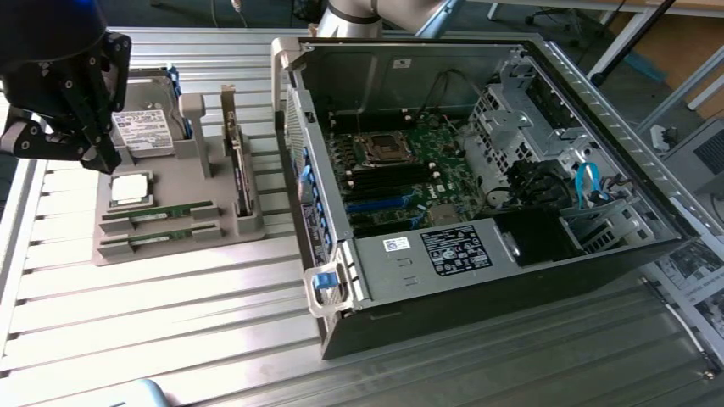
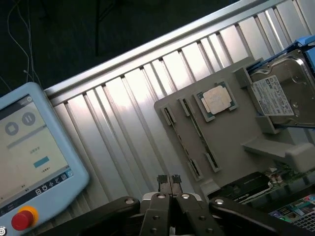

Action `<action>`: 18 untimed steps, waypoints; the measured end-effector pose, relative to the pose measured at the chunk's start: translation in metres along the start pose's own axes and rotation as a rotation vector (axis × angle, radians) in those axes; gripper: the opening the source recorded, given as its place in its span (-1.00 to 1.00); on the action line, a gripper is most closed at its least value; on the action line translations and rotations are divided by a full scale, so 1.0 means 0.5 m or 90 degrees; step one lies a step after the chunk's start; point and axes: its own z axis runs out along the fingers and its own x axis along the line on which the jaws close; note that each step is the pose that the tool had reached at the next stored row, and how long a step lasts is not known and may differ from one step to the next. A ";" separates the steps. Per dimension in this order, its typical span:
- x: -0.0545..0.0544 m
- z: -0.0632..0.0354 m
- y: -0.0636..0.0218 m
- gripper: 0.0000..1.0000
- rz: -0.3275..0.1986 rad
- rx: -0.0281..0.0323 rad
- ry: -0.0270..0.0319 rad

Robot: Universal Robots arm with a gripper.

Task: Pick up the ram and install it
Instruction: 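Pick up the ram and move it above insertion slot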

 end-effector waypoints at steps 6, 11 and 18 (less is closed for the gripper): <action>0.000 0.000 0.000 -0.79 -0.020 0.0001 0.0008; 0.000 0.000 0.000 -0.79 -0.037 0.0002 0.0015; 0.000 0.000 0.000 -0.79 -0.060 0.0003 0.0024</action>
